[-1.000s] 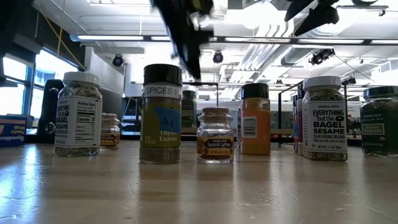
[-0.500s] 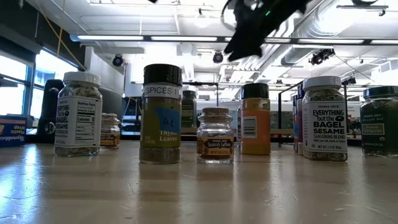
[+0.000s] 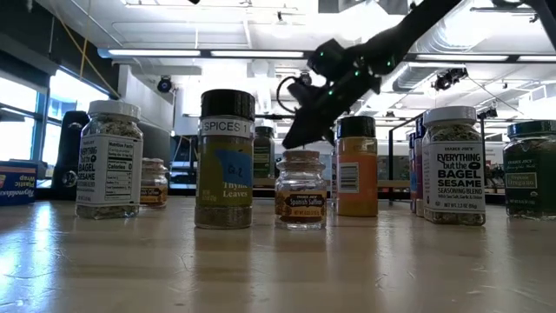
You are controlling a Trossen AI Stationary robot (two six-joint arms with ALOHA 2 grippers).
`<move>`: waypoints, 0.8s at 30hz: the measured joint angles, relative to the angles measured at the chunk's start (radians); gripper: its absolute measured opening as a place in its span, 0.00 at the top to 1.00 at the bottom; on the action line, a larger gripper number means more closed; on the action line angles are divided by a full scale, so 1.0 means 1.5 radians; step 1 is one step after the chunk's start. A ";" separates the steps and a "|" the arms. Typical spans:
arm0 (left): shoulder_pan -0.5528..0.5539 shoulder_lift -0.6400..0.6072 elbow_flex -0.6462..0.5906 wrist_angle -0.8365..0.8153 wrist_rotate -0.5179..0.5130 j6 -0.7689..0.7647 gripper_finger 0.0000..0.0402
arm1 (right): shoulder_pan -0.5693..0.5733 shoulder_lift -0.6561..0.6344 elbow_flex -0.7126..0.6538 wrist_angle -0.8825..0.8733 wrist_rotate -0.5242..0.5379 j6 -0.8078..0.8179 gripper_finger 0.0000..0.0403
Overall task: Shelf spices
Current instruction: Put the left green seasoning bottle on the shelf aligned with the other green seasoning bottles
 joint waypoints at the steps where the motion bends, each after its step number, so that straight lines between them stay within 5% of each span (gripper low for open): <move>1: -0.003 0.000 0.000 -0.002 -0.001 -0.003 1.00 | 0.000 0.008 0.000 0.014 0.000 0.010 0.89; 24: -0.037 -0.001 0.000 -0.003 -0.006 -0.022 1.00 | -0.011 0.061 0.000 0.111 0.042 0.085 0.89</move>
